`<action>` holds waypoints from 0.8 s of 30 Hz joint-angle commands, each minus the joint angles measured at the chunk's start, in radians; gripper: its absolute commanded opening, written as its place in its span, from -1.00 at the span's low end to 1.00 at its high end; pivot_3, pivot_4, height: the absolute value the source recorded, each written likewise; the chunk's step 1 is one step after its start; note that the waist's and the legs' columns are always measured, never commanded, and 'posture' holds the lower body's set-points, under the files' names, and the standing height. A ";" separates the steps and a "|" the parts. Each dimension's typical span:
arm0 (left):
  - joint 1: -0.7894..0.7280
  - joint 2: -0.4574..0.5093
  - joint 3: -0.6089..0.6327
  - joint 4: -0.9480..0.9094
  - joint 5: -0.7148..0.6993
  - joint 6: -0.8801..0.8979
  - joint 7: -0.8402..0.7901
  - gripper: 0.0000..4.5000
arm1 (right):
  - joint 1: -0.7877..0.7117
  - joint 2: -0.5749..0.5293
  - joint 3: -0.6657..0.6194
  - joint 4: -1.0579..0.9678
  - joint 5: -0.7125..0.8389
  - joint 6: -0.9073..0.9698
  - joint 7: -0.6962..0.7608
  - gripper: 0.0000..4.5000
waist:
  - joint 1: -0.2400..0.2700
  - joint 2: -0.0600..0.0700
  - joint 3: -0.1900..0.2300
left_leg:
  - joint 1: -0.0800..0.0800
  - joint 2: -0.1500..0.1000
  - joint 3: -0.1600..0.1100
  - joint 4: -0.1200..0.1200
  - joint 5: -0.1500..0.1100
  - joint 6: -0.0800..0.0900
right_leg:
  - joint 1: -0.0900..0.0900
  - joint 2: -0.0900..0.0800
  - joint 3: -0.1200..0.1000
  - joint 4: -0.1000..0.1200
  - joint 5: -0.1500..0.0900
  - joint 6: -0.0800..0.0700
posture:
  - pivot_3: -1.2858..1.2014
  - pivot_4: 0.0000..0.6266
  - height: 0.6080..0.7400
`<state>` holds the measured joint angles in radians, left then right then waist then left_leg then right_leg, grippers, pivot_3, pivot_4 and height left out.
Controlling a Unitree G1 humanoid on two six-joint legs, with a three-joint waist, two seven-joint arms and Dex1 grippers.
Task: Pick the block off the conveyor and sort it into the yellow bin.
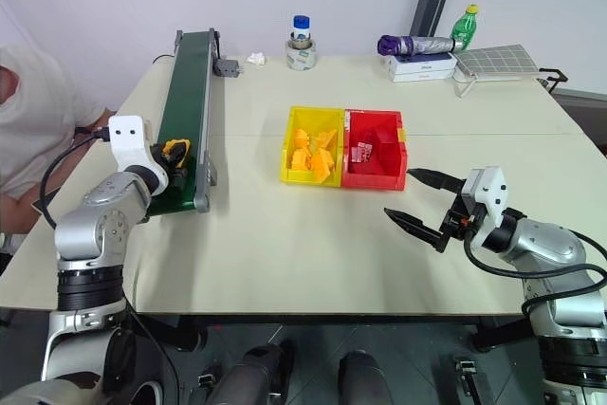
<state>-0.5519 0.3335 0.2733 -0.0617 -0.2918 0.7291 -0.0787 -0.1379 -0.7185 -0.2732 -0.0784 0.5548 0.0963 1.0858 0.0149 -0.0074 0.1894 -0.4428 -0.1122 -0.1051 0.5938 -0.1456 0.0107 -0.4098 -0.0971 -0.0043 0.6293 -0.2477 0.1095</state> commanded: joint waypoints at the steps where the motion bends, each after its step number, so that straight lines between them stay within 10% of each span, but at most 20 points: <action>1: -0.045 -0.022 -0.013 -0.093 -0.033 -0.081 -0.042 -0.44 | -0.020 -0.010 -0.024 -0.019 0.011 -0.010 0.003 1.00 | 0.000 0.000 0.000 | 0.000 0.000 0.000 0.000 0.000 0.000 | 0.000 0.000 0.000 0.000 0.000 0.000 | 0.03 -0.52 1.00; 14: -0.355 -0.321 -0.268 0.376 0.095 -0.345 -0.067 -0.44 | -0.007 -0.006 -0.037 -0.053 0.005 -0.011 -0.029 1.00 | 0.001 -0.001 0.000 | 0.000 -0.001 0.000 0.002 0.000 0.000 | 0.002 0.000 -0.001 -0.001 0.001 0.002 | 0.03 -0.52 1.00; 20: -0.450 -0.367 -0.244 0.544 0.060 -0.471 -0.157 0.86 | 0.047 -0.011 -0.068 -0.094 0.016 -0.006 -0.048 1.00 | -0.003 -0.001 0.001 | 0.000 -0.001 0.000 0.001 0.000 0.001 | 0.000 0.000 -0.001 -0.001 0.002 0.006 | 0.03 -0.52 1.00; 24: -0.435 -0.348 -0.245 0.516 0.060 -0.483 -0.188 0.98 | 0.058 -0.010 -0.074 -0.103 0.017 -0.003 -0.056 1.00 | -0.002 -0.001 0.001 | 0.000 -0.001 0.000 0.002 0.000 0.001 | 0.001 0.000 -0.001 -0.001 0.002 0.006 | 0.03 -0.52 1.00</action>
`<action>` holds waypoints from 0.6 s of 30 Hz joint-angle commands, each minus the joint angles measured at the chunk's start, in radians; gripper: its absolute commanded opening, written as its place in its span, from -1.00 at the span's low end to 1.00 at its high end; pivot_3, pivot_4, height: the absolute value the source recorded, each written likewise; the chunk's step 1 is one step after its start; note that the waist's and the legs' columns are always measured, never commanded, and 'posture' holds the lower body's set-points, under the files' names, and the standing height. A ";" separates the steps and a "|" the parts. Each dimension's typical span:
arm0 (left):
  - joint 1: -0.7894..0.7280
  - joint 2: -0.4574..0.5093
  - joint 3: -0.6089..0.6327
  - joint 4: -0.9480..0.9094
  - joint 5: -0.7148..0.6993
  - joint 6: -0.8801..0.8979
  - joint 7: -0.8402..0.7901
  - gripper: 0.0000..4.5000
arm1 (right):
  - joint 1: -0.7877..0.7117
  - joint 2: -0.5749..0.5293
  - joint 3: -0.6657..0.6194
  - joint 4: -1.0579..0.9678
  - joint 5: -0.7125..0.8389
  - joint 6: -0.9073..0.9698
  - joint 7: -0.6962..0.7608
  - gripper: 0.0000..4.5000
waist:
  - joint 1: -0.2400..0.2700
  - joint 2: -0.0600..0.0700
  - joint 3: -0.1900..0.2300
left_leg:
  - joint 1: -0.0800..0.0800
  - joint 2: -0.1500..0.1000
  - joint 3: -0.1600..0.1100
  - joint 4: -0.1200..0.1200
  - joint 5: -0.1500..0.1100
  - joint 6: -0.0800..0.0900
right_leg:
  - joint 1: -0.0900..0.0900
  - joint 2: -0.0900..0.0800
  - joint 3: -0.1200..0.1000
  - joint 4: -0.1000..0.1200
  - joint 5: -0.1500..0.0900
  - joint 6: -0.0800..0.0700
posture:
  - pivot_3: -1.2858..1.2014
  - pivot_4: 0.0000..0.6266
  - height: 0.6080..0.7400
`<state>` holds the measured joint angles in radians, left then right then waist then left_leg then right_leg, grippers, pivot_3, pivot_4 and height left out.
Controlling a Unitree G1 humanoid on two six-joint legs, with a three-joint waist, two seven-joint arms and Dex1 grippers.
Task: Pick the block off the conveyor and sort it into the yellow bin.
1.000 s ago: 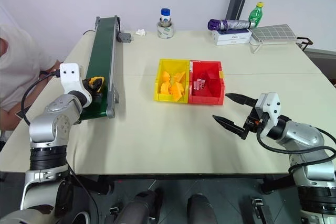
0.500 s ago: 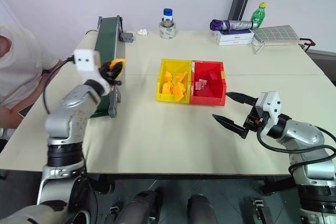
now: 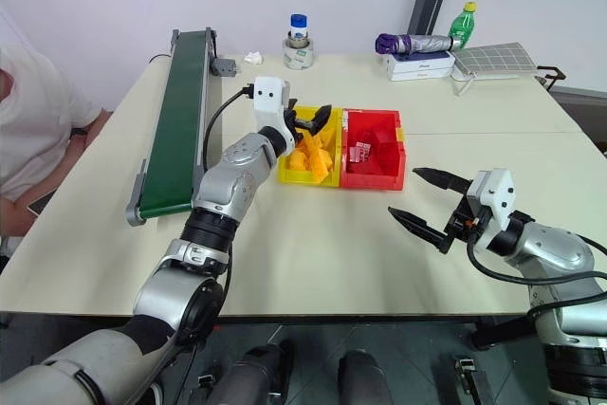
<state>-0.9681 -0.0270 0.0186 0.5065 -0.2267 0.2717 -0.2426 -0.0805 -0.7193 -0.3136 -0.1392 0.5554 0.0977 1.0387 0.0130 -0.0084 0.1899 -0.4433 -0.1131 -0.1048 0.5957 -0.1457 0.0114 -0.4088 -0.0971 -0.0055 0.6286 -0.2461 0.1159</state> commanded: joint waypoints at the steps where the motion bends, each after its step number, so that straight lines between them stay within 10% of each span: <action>1: -0.006 0.021 0.016 -0.078 -0.014 -0.019 -0.032 0.98 | 0.000 -0.009 -0.034 -0.043 0.016 -0.004 -0.010 1.00 | 0.000 0.000 0.000 | 0.000 0.000 0.000 0.000 0.000 0.000 | 0.000 0.000 0.000 0.000 0.000 0.000 | 0.03 -0.52 1.00; 12: 0.436 0.433 0.146 -0.753 -0.312 0.248 -0.397 0.98 | -0.046 -0.010 -0.014 0.010 0.008 -0.014 0.018 1.00 | -0.023 0.001 0.000 | 0.001 0.001 -0.001 -0.002 0.000 0.000 | -0.002 0.001 0.002 0.002 -0.002 -0.004 | 0.03 -0.52 1.00; 18: 0.609 0.652 0.262 -0.796 -0.342 0.272 -0.489 0.98 | -0.070 -0.005 0.002 0.041 0.003 -0.019 0.043 1.00 | -0.012 0.002 -0.001 | 0.001 0.001 -0.001 -0.002 0.000 0.000 | 0.001 0.000 0.002 0.001 -0.002 -0.006 | 0.03 -0.52 1.00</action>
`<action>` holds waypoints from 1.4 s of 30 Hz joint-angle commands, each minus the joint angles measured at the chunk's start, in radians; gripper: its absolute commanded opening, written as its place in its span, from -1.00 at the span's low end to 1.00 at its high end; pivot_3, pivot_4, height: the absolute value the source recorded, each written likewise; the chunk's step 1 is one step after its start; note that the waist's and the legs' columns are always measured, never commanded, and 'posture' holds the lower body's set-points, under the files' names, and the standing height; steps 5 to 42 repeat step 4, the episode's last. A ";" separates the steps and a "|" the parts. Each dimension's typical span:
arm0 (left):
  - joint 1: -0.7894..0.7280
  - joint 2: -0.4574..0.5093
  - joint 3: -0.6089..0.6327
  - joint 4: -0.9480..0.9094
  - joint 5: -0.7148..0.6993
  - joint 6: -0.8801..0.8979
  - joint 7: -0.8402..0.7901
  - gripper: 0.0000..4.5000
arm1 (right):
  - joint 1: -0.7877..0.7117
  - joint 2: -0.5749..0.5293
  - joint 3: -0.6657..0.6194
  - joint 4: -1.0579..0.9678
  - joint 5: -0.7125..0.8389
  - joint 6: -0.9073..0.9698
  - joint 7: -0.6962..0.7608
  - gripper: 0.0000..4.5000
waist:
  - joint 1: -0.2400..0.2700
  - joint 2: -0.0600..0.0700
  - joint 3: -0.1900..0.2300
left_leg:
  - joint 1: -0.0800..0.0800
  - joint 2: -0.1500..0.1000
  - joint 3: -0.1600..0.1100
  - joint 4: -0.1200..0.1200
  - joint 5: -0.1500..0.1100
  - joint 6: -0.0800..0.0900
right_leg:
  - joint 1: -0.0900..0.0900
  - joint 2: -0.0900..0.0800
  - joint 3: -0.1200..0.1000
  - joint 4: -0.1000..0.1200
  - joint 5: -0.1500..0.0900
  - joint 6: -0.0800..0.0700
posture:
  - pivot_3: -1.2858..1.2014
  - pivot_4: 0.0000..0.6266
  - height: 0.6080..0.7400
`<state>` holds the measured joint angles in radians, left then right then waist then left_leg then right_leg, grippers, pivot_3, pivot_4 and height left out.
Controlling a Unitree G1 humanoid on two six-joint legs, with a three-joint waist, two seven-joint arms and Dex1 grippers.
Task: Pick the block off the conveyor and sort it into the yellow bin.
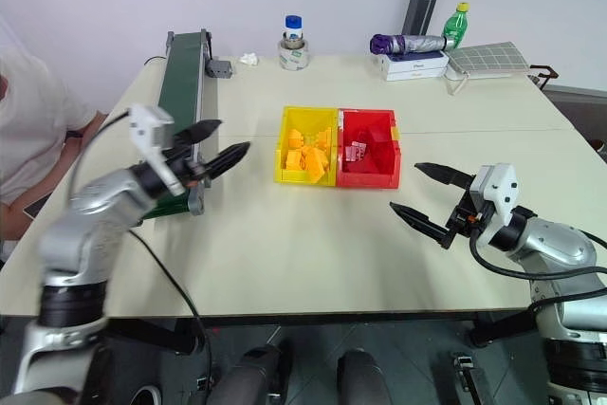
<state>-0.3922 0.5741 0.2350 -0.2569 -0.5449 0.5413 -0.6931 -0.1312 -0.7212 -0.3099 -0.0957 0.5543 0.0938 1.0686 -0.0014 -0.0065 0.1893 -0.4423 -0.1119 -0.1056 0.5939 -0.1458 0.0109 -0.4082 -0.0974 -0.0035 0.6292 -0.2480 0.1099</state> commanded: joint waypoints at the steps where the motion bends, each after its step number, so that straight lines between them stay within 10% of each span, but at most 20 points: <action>1: 0.057 0.078 0.085 -0.036 -0.037 0.006 -0.046 0.98 | -0.023 -0.002 0.003 0.001 0.005 -0.015 0.017 1.00 | 0.003 0.000 0.000 | 0.000 0.000 0.000 0.000 0.000 0.000 | 0.000 0.000 0.000 0.000 0.000 0.000 | 0.03 -0.52 1.00; 42: 0.124 0.156 0.156 -0.001 -0.041 -0.012 -0.090 0.98 | -0.032 -0.004 0.009 0.012 0.009 -0.012 0.027 1.00 | 0.003 0.000 0.000 | -0.001 0.000 0.000 -0.002 0.000 0.000 | -0.002 0.000 0.001 0.000 0.000 -0.001 | 0.03 -0.52 1.00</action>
